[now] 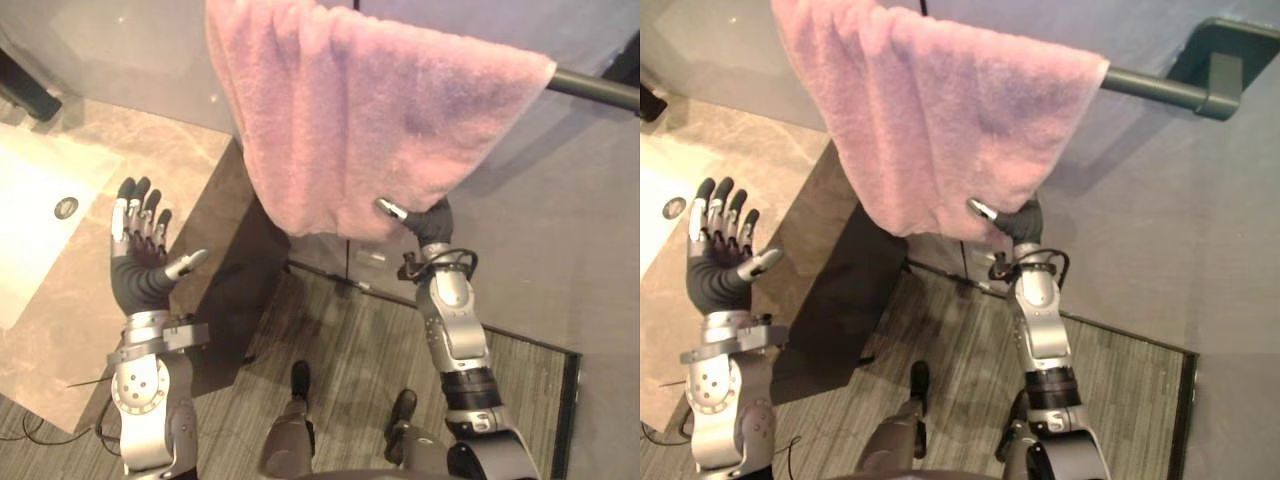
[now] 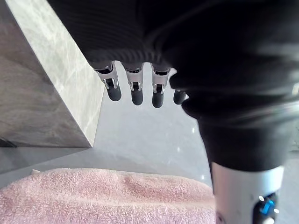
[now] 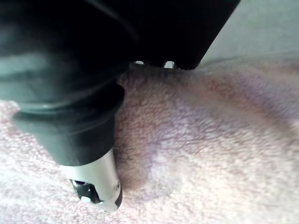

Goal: Organize washtable

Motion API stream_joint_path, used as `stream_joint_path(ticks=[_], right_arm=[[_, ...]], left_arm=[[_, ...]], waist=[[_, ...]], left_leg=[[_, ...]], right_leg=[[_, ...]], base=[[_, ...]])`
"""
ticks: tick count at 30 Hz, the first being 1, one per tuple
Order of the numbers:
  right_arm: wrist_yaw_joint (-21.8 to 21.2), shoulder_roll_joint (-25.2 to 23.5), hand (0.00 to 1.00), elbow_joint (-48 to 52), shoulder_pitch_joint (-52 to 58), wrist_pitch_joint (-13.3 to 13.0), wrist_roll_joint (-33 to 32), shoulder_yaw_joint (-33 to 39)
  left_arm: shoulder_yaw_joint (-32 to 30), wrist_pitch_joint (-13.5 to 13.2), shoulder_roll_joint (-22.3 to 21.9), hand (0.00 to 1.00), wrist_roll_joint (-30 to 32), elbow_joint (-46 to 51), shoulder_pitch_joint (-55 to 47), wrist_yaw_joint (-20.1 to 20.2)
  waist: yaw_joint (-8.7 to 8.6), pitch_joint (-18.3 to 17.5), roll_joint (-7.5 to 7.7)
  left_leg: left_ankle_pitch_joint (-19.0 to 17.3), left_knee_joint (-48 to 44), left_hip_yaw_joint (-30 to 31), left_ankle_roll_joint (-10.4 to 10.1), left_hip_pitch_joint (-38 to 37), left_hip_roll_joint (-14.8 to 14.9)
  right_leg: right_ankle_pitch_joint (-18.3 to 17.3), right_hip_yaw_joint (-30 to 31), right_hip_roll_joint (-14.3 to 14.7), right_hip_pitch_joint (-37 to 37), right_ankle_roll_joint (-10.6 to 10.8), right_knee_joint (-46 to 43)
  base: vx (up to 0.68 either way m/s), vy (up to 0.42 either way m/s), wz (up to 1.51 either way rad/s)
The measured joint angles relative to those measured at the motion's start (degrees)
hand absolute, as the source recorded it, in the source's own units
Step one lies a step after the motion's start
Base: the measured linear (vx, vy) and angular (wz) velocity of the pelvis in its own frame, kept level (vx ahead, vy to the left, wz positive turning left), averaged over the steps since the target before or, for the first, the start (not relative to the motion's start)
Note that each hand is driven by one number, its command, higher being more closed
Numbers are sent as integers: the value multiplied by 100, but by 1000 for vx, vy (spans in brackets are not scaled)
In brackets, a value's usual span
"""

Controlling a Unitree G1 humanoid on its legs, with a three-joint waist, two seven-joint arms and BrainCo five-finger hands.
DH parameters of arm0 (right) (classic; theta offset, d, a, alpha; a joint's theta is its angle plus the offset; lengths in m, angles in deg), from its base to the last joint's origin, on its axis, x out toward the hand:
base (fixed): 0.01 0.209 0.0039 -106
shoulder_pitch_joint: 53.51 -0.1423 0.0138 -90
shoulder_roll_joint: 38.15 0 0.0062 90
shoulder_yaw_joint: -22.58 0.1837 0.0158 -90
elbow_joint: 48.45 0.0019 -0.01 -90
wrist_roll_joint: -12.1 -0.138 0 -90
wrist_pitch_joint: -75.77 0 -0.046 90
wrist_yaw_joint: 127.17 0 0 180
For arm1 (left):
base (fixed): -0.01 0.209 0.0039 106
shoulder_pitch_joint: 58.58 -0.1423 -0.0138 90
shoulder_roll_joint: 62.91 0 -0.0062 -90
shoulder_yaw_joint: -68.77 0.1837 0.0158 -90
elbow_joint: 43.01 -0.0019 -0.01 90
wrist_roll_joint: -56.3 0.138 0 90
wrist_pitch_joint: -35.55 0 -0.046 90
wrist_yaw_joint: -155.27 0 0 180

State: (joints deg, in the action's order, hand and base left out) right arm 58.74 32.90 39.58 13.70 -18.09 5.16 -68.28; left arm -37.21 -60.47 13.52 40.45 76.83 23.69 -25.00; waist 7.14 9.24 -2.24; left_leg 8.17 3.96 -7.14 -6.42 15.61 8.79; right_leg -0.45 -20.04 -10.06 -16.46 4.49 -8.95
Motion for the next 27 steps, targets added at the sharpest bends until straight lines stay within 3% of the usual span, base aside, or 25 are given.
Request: stream_joint_path(ticks=[11, 27], right_arm=[[165, 14, 100, 31, -159, -32, -20, 117], [175, 108, 100, 820, 328, -217, 62, 985]], left_arm=[[-52, -10, -13, 0, -54, 111, 0, -112], [-202, -68, -113, 0, -36, 111, 1, -93]], waist=[[-3, 135, 52], [-13, 277, 192]], left_leg=[[-3, 6, -9, -2, 16, 12], [-4, -1, -82, 1, 31, 0]], right_leg=[[-111, 12, -16, -95, -3, -163], [-113, 111, -15, -182, -3, -222]], base=[[0, 0, 0], [1, 4, -2]])
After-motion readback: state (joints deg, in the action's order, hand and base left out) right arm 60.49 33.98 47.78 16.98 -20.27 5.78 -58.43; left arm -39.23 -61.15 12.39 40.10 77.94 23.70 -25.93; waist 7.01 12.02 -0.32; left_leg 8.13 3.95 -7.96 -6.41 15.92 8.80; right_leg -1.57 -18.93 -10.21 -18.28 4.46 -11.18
